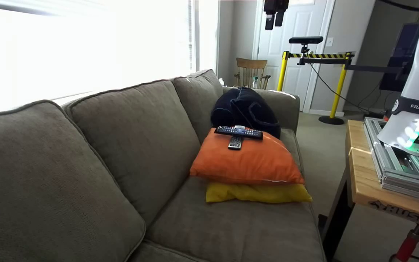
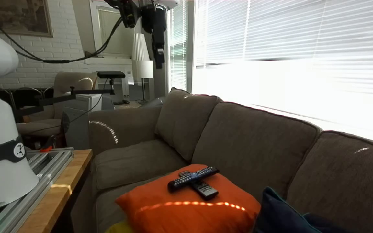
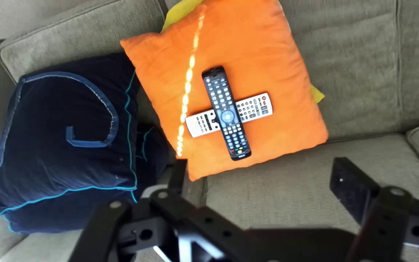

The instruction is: Put the two remotes parallel to each other

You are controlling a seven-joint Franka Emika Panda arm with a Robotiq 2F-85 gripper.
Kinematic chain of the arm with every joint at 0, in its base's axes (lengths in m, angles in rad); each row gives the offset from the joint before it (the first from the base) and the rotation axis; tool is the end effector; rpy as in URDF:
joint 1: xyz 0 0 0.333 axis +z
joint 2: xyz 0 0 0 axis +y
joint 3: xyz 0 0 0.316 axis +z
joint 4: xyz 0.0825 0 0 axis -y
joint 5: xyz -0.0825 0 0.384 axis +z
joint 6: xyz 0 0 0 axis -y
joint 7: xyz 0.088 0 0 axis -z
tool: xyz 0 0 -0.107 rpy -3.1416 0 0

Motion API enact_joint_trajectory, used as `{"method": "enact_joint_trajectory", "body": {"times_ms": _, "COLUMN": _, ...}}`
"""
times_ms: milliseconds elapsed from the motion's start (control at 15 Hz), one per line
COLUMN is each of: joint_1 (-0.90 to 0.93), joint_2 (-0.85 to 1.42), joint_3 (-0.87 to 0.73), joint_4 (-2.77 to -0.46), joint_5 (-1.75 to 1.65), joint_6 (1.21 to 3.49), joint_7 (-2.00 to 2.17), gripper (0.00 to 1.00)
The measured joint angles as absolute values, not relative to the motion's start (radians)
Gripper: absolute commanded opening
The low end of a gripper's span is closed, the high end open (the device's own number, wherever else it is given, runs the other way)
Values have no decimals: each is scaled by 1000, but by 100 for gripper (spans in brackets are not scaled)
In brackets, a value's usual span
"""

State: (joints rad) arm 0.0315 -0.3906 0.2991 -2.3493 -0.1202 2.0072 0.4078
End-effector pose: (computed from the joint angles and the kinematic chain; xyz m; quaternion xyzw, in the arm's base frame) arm 0.4146 0.1422 0.4785 0.9934 -0.0236 0.0529 0.0985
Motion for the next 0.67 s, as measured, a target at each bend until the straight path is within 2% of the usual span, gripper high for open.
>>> {"method": "enact_joint_trajectory", "body": {"times_ms": 400, "joint_1": -25, "joint_2": -136, "joint_3": 228, "joint_4": -2390, "joint_5": -159, "joint_6": 2269, "joint_7": 525, "gripper": 100}}
{"method": "enact_joint_trajectory", "body": {"times_ms": 667, "joint_1": -8, "joint_2": -25, "joint_3": 179, "joint_4": -2390, "joint_5": -158, "joint_6": 2336, "joint_7": 501, "gripper": 100}}
